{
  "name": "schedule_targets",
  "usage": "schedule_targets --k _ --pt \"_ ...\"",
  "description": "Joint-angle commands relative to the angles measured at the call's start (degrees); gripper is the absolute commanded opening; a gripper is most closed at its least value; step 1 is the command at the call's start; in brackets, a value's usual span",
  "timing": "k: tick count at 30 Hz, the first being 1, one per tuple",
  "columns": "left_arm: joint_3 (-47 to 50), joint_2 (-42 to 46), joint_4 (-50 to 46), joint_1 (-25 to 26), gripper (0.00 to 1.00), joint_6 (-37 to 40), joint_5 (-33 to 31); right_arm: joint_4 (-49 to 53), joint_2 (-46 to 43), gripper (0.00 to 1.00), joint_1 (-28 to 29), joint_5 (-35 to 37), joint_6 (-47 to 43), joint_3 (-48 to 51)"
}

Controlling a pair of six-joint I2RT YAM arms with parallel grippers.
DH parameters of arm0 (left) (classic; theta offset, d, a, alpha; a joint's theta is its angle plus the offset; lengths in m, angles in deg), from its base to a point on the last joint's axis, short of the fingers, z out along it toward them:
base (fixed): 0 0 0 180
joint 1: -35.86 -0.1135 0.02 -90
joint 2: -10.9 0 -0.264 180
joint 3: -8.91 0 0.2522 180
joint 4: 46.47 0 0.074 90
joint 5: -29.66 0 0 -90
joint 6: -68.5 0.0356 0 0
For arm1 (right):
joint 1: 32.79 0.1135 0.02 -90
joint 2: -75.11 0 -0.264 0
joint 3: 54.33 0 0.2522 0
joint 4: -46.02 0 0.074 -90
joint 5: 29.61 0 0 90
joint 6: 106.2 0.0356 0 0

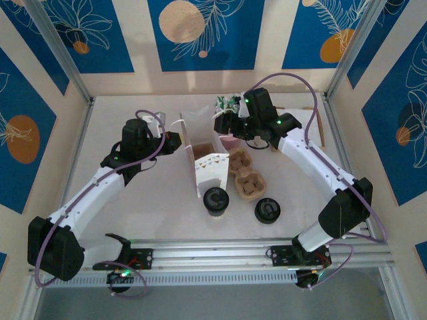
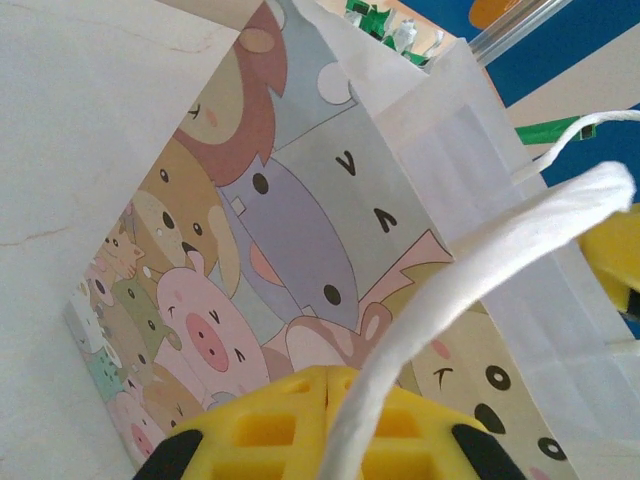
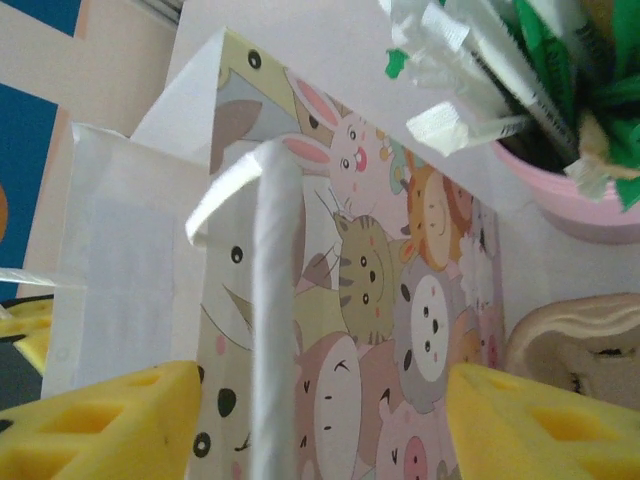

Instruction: Pack the takeout coffee

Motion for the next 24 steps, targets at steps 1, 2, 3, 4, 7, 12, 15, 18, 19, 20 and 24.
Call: schedule_targets --k 1,2,3,4,7,12,15,18,19,20,24 --pt "0.3 0.8 0.8 -0.4 0.08 1.6 1.8 3.7 -2.3 0.74 -0.1 1.3 -1.4 -2.6" --pt "0.4 0.9 0.9 -0.4 0.12 1.7 2.2 3.8 -2.8 0.76 0.0 1.4 -1.6 -2.8" --pt "0.4 1.0 1.2 -0.4 0.17 1.7 2.7 3.8 -3.1 0.79 0.1 1.4 -1.9 -3.0" --pt "0.4 1.1 1.3 -0.4 0.20 1.8 3.3 3.8 -3.4 0.81 0.2 1.3 -2.1 -3.3" --pt "0.1 1.6 1.6 -0.4 0.31 2.3 4.5 4.6 -3.6 0.85 0.3 1.3 -3.0 -4.7" --pt "0.1 3.9 1.2 -0.4 0.59 4.5 4.1 7.8 -3.5 0.99 0.6 3.1 -4.3 -8.9" --pt "0.5 5.0 1.7 -0.4 0.67 5.3 3.6 11.2 -4.3 0.99 0.6 5.6 -5.1 -11.6" --pt "0.2 5.8 1.8 -0.4 0.75 6.3 4.0 15.0 -5.8 0.99 1.1 7.9 -5.3 -14.2" --pt "0.2 6.2 1.9 -0.4 0.78 6.5 4.0 16.0 -6.5 0.99 1.4 9.0 -5.4 -14.6" --pt "0.4 6.6 2.1 -0.4 0.81 6.7 3.9 17.1 -7.3 1.00 1.9 10.3 -5.7 -15.0" --pt "0.5 8.6 1.7 -0.4 0.98 8.2 2.4 21.2 -10.2 1.00 5.3 15.1 -7.6 -16.0"
